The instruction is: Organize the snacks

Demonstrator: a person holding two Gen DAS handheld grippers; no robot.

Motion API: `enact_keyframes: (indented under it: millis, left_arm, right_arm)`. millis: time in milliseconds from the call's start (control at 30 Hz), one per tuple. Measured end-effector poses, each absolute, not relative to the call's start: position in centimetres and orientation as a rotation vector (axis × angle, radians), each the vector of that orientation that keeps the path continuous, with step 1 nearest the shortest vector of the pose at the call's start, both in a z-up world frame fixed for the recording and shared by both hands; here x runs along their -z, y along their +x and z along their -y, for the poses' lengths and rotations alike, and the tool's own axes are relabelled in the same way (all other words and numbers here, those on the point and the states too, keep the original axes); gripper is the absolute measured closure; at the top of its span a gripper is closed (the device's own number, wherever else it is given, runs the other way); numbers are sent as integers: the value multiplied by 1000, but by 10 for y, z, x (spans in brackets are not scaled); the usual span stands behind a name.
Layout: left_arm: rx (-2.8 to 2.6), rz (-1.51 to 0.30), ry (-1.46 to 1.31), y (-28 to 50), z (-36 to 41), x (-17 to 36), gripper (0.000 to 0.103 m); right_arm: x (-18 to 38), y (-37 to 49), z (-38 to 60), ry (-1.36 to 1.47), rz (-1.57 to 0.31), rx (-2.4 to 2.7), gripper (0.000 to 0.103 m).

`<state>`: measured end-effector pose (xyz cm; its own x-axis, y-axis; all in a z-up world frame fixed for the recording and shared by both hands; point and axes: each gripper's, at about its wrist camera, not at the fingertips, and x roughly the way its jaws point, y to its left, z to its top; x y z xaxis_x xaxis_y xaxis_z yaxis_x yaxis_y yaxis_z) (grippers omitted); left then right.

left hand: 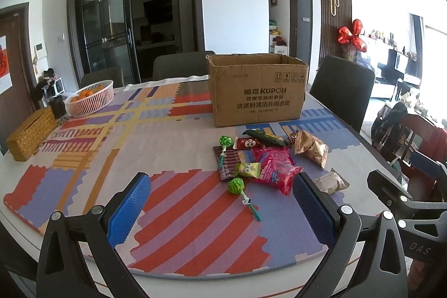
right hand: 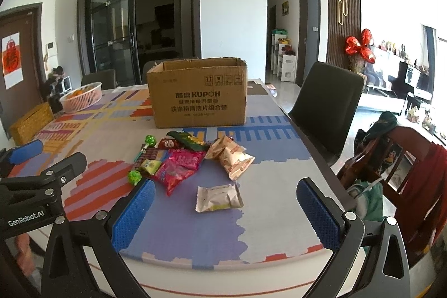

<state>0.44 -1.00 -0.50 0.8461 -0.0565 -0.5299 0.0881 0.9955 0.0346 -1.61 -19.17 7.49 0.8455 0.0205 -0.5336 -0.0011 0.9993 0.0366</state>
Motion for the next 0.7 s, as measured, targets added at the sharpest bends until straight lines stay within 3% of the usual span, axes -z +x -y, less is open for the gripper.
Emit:
enact_keyframes:
  millis: [700]
  left_arm:
    - [77, -549, 48, 3, 6, 6, 0]
  right_arm:
    - [-76, -15, 191, 36, -552, -10, 1]
